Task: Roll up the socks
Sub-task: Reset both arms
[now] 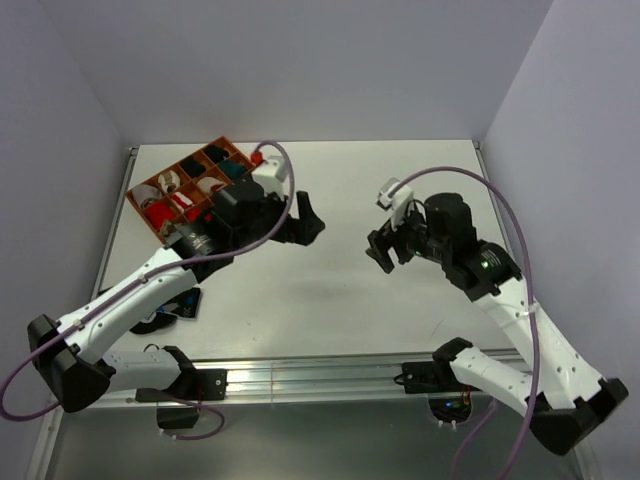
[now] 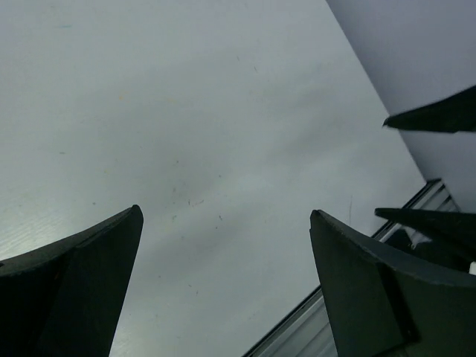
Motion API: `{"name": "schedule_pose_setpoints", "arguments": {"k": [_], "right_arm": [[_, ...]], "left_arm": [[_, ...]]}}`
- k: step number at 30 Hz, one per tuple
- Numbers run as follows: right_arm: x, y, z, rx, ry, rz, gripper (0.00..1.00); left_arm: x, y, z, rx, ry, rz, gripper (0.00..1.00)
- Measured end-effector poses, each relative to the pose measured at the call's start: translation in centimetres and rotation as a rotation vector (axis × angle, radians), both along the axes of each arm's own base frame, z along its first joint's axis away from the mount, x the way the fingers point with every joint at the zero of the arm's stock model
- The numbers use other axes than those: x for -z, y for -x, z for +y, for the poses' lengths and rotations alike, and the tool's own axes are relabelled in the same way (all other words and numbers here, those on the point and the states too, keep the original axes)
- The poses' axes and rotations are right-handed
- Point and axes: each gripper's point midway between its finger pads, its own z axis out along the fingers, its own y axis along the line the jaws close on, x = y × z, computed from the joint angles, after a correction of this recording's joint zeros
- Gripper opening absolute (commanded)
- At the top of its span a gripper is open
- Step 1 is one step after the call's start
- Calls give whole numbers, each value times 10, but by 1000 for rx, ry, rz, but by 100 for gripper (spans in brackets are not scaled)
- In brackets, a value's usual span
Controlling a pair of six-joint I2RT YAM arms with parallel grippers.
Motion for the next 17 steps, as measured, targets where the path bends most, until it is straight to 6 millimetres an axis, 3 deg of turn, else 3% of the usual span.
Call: {"name": "schedule_pose_setpoints", "arguments": {"k": [3, 7, 12, 17], "right_arm": [[9, 6, -11, 33, -25, -16, 85], [29, 11, -14, 42, -35, 13, 88], [52, 9, -18, 57, -22, 54, 89], [50, 7, -15, 50, -33, 44, 93]], "left_arm": [[26, 13, -16, 94, -65, -10, 99], [63, 26, -16, 160, -146, 9, 99], [63, 25, -16, 188, -175, -22, 100], [63, 25, -16, 199, -189, -39, 99]]}}
